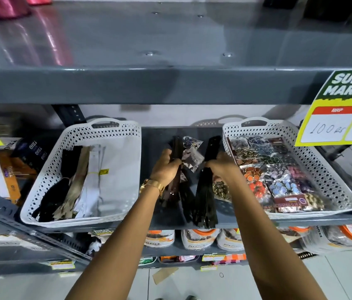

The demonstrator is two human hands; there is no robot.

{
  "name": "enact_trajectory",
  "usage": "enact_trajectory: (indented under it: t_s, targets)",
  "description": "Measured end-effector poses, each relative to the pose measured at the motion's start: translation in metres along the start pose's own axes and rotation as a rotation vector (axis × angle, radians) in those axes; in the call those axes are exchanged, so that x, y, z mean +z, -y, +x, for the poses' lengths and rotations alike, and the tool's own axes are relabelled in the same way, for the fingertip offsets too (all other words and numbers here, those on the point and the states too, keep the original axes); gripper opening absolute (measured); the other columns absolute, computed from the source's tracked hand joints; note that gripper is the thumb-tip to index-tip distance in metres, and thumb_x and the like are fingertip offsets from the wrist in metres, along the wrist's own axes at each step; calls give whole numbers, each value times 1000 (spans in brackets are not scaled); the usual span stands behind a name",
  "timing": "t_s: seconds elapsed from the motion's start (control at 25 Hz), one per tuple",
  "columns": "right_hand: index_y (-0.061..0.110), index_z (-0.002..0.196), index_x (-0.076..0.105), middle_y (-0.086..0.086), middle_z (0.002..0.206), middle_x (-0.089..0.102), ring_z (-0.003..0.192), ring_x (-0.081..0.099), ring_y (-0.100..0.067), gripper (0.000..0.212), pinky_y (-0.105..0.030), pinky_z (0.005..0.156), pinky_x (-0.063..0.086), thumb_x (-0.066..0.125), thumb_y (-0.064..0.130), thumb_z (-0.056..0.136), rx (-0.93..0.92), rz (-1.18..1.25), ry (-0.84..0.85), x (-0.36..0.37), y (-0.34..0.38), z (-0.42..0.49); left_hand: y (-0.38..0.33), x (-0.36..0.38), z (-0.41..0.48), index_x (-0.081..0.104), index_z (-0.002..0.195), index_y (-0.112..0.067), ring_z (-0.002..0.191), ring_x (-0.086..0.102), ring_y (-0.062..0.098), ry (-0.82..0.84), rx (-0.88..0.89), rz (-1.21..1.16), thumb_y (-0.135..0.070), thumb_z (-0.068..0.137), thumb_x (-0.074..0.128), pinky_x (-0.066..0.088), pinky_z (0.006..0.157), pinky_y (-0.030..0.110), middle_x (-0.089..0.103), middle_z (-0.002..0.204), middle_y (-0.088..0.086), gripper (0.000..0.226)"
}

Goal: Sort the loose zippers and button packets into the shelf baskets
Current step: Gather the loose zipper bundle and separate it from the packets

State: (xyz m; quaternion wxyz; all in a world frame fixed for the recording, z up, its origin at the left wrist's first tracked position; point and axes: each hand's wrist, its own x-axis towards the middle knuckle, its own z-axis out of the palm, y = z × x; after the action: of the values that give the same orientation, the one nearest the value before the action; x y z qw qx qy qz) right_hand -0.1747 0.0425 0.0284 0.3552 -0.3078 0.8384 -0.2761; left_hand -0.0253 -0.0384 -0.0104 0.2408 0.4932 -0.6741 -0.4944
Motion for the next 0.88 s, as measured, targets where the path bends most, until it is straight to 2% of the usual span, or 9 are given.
enact_trajectory:
  t_s: [0.16, 0.24, 0.32, 0.44, 0.52, 0.6, 0.68, 0.8, 0.88]
  targets:
    - [8, 102, 59, -12, 100, 67, 74, 68, -21, 11, -28, 50, 59, 59, 10, 91, -51, 422, 150, -26, 5, -31, -21, -13, -25, 52, 92, -27, 72, 64, 13, 76, 183, -245, -18, 91, 54, 54, 70, 23, 63, 85, 0, 9]
    - [9, 104, 59, -9, 96, 69, 73, 70, -18, 13, -28, 53, 60, 59, 8, 91, -141, 533, 225, -32, 20, -39, -34, -12, -33, 52, 96, -31, 75, 60, -16, 135, 240, -224, -20, 94, 52, 46, 73, 1, 61, 90, -16, 11]
    - [10, 105, 62, -6, 94, 70, 73, 71, -17, 16, -30, 56, 60, 60, 5, 90, -229, 567, 243, -30, 39, -42, -44, -15, -38, 52, 104, -32, 88, 54, -26, 183, 301, -185, -27, 93, 54, 39, 78, -7, 58, 100, -24, 12]
    - [15, 89, 62, -1, 78, 69, 53, 69, -8, 9, -24, 45, 56, 63, 6, 88, -312, 696, 281, -22, 60, -41, -51, -39, -38, 48, 120, -21, 115, 60, 8, 193, 373, -159, -31, 79, 70, 47, 102, 28, 63, 121, -3, 47]
    - [17, 83, 60, -4, 77, 68, 54, 70, -12, 9, -31, 48, 59, 59, 16, 92, -337, 793, 258, -10, 66, -35, -53, -62, -35, 55, 110, -26, 110, 64, 23, 89, 389, -182, -29, 71, 76, 48, 102, 48, 67, 117, 8, 44]
    - [15, 94, 65, -12, 98, 70, 82, 71, -26, 26, -47, 73, 60, 51, 36, 95, -369, 488, 31, 13, 67, -25, -55, -83, -32, 58, 99, -31, 103, 67, 27, -44, 368, -141, -36, 66, 77, 50, 97, 54, 71, 109, 10, 38]
    - [12, 124, 57, -15, 134, 54, 125, 51, -33, 46, -48, 103, 43, 45, 45, 94, -441, -181, -166, 50, 58, -13, -53, -93, -31, 59, 100, -29, 102, 67, 26, -125, 327, -76, -40, 65, 76, 50, 96, 52, 72, 108, 9, 41]
    - [16, 153, 8, -7, 161, -2, 147, -7, -35, 72, -54, 119, 6, 44, 34, 93, -489, -798, -83, 104, 38, -8, -49, -91, -30, 59, 108, -18, 103, 66, 25, -161, 263, -30, -37, 68, 72, 49, 97, 50, 71, 109, 8, 46]
    - [20, 153, -5, -6, 160, -16, 146, -17, -33, 78, -58, 117, -5, 42, 36, 93, -484, -993, -21, 121, 24, -3, -45, -86, -31, 58, 109, -14, 103, 65, 28, -176, 212, -25, -38, 69, 71, 50, 95, 51, 71, 108, 11, 48]
